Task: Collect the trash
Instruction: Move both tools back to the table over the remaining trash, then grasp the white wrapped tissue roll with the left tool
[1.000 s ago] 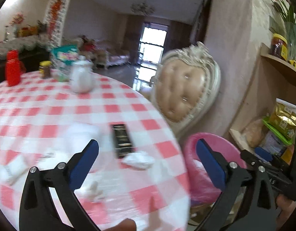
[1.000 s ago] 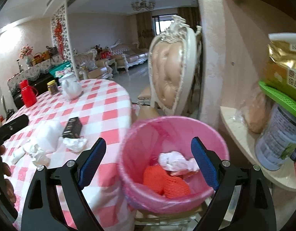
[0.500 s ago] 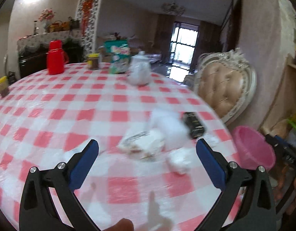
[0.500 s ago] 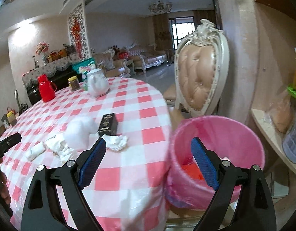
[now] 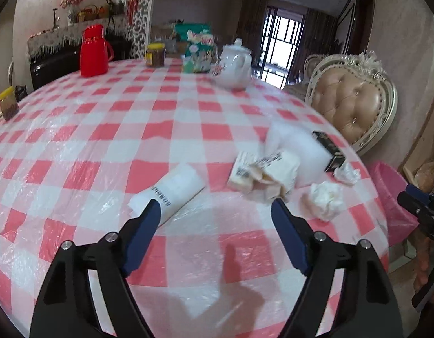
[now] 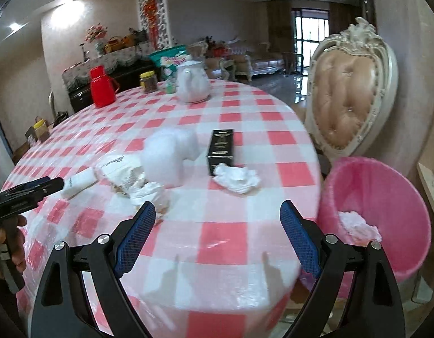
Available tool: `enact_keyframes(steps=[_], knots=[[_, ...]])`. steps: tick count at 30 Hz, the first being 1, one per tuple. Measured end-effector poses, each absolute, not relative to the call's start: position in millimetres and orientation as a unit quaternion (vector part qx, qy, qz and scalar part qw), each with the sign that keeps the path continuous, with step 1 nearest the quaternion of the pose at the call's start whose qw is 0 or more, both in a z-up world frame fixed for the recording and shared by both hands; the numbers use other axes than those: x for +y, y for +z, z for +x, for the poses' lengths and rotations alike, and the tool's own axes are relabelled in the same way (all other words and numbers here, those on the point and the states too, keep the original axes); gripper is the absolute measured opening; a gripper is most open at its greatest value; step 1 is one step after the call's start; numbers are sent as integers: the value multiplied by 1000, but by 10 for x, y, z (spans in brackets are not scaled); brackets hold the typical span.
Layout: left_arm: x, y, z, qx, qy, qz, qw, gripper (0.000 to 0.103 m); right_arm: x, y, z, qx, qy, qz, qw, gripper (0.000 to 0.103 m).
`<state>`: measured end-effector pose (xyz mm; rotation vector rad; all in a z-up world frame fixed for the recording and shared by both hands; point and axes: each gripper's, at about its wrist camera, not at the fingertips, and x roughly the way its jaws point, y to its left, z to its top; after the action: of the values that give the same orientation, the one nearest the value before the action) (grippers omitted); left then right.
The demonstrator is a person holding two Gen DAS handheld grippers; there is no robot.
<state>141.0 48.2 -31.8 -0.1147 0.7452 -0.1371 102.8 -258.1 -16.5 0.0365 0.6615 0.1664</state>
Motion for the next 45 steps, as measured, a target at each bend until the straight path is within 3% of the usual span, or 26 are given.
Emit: enact_keyframes(steps=[10,19,20,22,24,31,39,45], knots=[[767,-519,1822,409,-58,-38,910,65,-2300,-251,1206,343,99,7,934,85],[819,-734,2078,455,-45,0,889,65,-2067,-329,1358,360,114,-6,926,85],[818,-752,2087,459,-44,4,887,63,-2034,-334,1376,362,117,-9,925,85],[816,-768,2080,464,-49,2,884,43,-1988,-341,1406,364,120,-12,924,85],[804,-776,2067,466,-55,1,883,39,-1945,-353,1432,366,122,-16,922,85],[740,-771,2032,464,-81,-10,882,26,-1808,-414,1498,377,124,-31,917,85],[653,-719,1986,454,-95,-8,886,23,-1697,-490,1601,384,115,-44,915,85],[672,-645,1958,440,-94,-17,893,22,-1569,-570,1683,399,117,-61,908,68]])
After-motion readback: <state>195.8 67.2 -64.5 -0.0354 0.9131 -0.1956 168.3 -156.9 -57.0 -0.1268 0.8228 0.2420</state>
